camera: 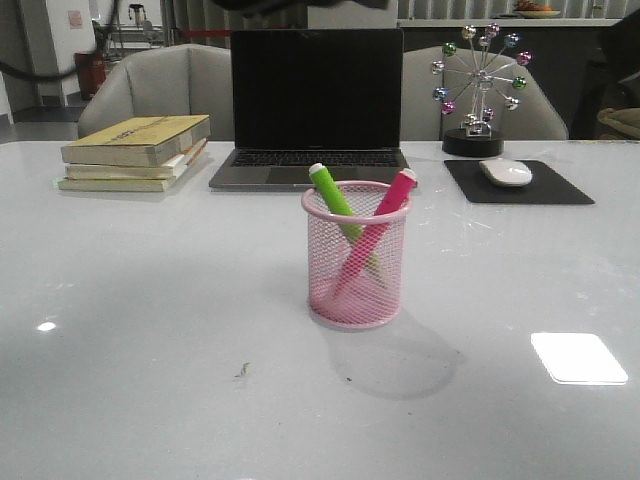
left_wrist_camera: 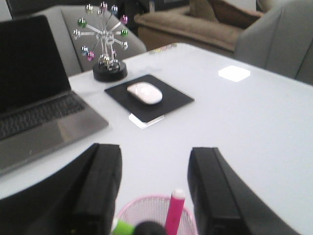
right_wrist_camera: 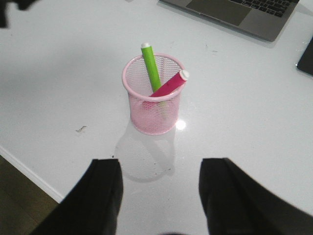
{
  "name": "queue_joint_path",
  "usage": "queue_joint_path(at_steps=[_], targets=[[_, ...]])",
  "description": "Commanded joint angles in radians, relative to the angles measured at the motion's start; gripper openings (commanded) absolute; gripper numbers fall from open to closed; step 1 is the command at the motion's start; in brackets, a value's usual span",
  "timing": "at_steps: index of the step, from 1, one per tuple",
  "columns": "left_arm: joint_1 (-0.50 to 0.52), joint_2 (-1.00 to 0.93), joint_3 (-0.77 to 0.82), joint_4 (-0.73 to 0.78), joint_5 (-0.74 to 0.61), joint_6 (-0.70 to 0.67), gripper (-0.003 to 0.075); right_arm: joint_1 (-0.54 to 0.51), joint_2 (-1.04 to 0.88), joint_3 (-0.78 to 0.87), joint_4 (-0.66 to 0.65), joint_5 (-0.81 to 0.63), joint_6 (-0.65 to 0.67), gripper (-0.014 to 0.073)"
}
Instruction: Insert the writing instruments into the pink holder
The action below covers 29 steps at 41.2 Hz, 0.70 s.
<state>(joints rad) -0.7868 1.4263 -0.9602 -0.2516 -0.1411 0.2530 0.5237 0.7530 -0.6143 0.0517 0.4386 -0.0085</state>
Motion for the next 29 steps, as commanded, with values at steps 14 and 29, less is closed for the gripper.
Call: queue_joint_path(at_steps=[14,29], targets=[[0.179,-0.551,0.005,0.033,0.787,0.005,0.0392,-0.006,-0.009,-0.03,-0.011,-0.073,-0.01,0.0465],[0.17,-0.919,0.245,0.133,0.946,-0.012,0.0392,-0.006,-0.009,-0.03,-0.011,-0.073,-0.01,0.0465]])
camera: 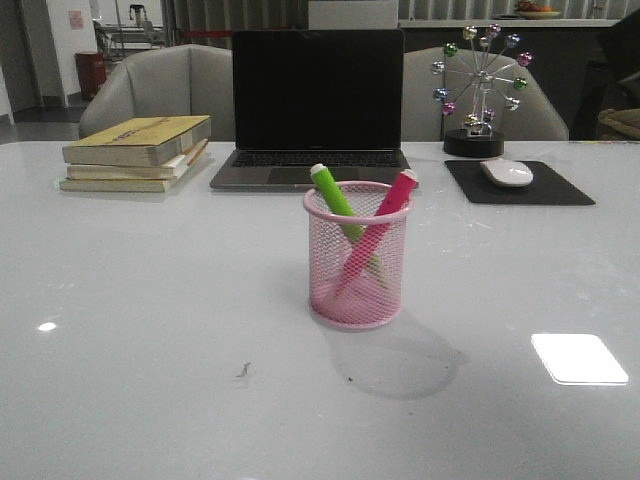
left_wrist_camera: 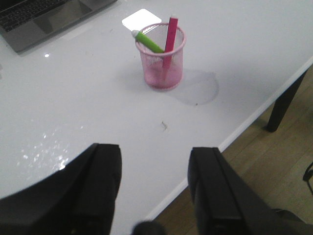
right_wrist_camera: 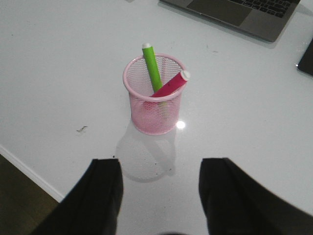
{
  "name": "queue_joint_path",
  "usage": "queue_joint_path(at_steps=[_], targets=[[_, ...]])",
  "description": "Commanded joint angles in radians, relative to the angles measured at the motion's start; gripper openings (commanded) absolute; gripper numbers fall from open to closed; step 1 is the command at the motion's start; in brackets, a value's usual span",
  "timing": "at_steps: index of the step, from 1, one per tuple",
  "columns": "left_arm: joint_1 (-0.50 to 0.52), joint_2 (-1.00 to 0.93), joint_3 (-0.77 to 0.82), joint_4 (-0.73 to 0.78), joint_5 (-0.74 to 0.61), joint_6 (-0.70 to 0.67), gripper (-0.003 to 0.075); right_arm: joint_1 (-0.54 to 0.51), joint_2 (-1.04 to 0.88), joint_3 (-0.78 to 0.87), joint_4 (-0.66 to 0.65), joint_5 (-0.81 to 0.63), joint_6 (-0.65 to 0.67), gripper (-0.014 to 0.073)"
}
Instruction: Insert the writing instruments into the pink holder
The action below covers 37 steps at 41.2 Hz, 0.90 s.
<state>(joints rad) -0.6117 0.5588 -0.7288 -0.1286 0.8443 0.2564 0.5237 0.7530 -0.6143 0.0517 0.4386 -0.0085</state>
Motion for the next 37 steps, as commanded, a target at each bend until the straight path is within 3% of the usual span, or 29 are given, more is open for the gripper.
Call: queue_joint_path(at_steps=[1,8,13,16,20,23,37], targets=[[-0.005,-0.062,0.024,0.012,-0.039,-0.035,0.0392,-0.006,-0.009,-0.03,-0.011,-0.073,-0.01,0.0465],[0.001,-0.086,0.063,0.158,-0.013,-0.295,0.0392,-0.006,-0.009,-0.03,-0.011,-0.073,-0.01,0.0465],[0.001,-0.086,0.075,0.168,-0.017,-0.315,0.0372,-0.006,-0.009,-0.03,-0.011,-0.067,-0.01,0.0443],[0.001,-0.086,0.077,0.168,-0.017,-0.321,0.0306,-0.006,-0.009,-0.03,-0.011,-0.059,-0.01,0.0337],[0.001,-0.086,0.077,0.164,-0.021,-0.321,0.0178,-0.006,-0.009,-0.03,-0.011,-0.049,-0.01,0.0121],[0.001,-0.086,0.077,0.162,-0.021,-0.321,0.0109,-0.006,-0.009,-0.03,-0.011,-0.048,-0.01,0.0045],[0.001,-0.086,0.077,0.162,-0.021,-0.321,0.0091,-0.006,-0.009,-0.03,-0.011,-0.048,-0.01,0.0055]])
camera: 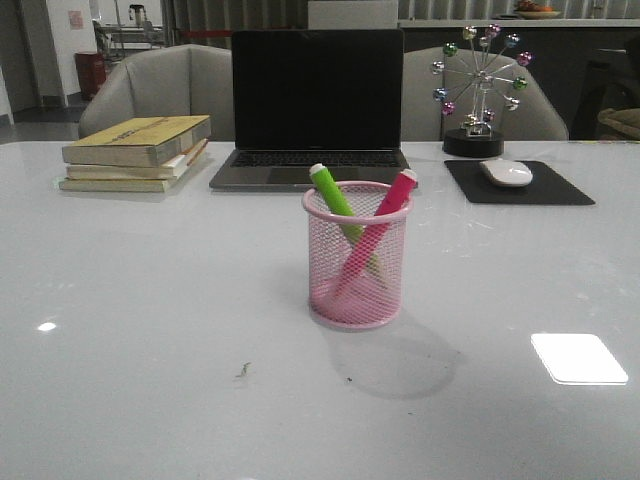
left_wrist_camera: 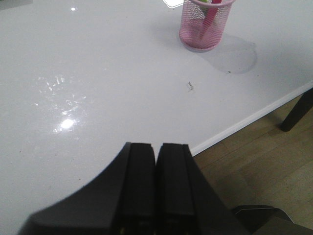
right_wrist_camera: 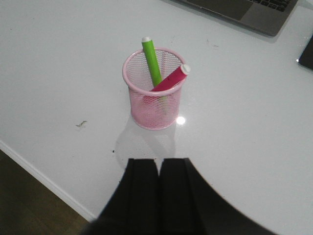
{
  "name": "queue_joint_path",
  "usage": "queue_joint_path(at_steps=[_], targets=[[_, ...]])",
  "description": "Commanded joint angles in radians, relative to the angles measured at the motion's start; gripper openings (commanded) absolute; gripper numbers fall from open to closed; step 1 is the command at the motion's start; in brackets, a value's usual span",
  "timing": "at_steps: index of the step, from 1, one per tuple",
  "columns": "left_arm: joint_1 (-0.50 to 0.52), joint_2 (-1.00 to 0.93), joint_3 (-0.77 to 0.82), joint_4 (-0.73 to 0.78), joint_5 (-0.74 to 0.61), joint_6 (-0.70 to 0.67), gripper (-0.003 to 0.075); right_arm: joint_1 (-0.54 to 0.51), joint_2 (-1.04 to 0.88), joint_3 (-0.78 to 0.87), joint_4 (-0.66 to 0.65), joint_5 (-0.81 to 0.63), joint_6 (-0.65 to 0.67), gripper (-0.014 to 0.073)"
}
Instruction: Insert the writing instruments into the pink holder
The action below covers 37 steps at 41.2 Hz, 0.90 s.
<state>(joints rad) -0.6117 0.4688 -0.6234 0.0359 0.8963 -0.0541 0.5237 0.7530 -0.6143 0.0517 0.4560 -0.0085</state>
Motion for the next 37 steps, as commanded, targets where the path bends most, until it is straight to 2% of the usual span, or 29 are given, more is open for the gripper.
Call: queue_joint_path(at_steps=[1,9,13,21,28,33,37], targets=[[0.001,0.003,-0.029,-0.003,-0.073,-0.01,0.0091,-0.006,-0.009,-0.03,-0.011,-0.065,-0.01,0.0055],[0.014,-0.022,-0.024,0.033,-0.077,-0.01,0.0091,-0.006,-0.009,-0.03,-0.011,-0.065,-0.01,0.0055],[0.096,-0.068,-0.016,0.054,-0.119,-0.01,0.0092,-0.006,-0.009,-0.03,-0.011,-0.065,-0.01,0.0055],[0.321,-0.214,0.133,0.047,-0.473,-0.01,0.0091,-0.006,-0.009,-0.03,-0.011,-0.065,-0.01,0.0055],[0.495,-0.347,0.351,0.044,-0.683,-0.01,0.0091,-0.006,-0.009,-0.03,-0.011,-0.065,-0.01,0.0055],[0.568,-0.433,0.49,0.033,-0.803,-0.01,0.0091,-0.006,-0.009,-0.03,-0.011,-0.065,-0.01,0.0055],[0.588,-0.472,0.559,-0.006,-0.864,-0.01,0.0091,-0.006,-0.009,-0.03,-0.011,-0.065,-0.01,0.0055]])
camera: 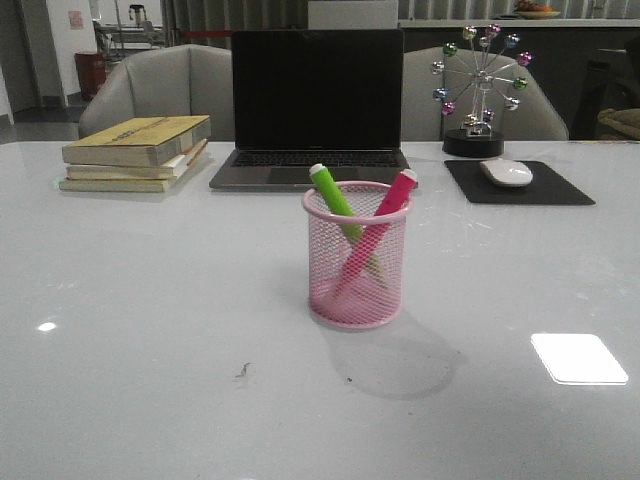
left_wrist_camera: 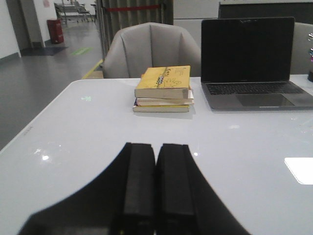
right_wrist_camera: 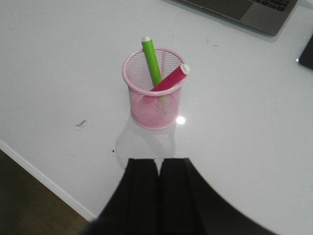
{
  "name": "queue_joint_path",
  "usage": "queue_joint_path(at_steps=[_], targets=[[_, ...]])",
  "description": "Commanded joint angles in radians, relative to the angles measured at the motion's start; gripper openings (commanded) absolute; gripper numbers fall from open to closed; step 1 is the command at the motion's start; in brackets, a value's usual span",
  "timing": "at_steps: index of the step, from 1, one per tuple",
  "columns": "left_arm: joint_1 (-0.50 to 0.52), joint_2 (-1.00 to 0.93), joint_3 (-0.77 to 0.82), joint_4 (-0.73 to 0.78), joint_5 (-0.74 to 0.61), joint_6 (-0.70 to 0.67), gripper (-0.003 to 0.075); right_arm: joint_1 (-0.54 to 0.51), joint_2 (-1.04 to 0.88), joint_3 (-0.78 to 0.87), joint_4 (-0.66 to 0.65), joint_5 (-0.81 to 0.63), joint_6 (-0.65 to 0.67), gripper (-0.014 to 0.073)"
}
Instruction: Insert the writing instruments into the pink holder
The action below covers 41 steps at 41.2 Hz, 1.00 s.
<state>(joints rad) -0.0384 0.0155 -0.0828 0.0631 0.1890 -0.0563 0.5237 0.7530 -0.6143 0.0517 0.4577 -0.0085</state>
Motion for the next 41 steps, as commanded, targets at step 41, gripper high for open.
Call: queue_joint_path(at_steps=[41], targets=[[-0.026,-0.039,0.091,-0.199,-0.242,0.139,0.0091,-0.006,-0.009,-0.03,-0.011,-0.059,-0.01,0.0055]])
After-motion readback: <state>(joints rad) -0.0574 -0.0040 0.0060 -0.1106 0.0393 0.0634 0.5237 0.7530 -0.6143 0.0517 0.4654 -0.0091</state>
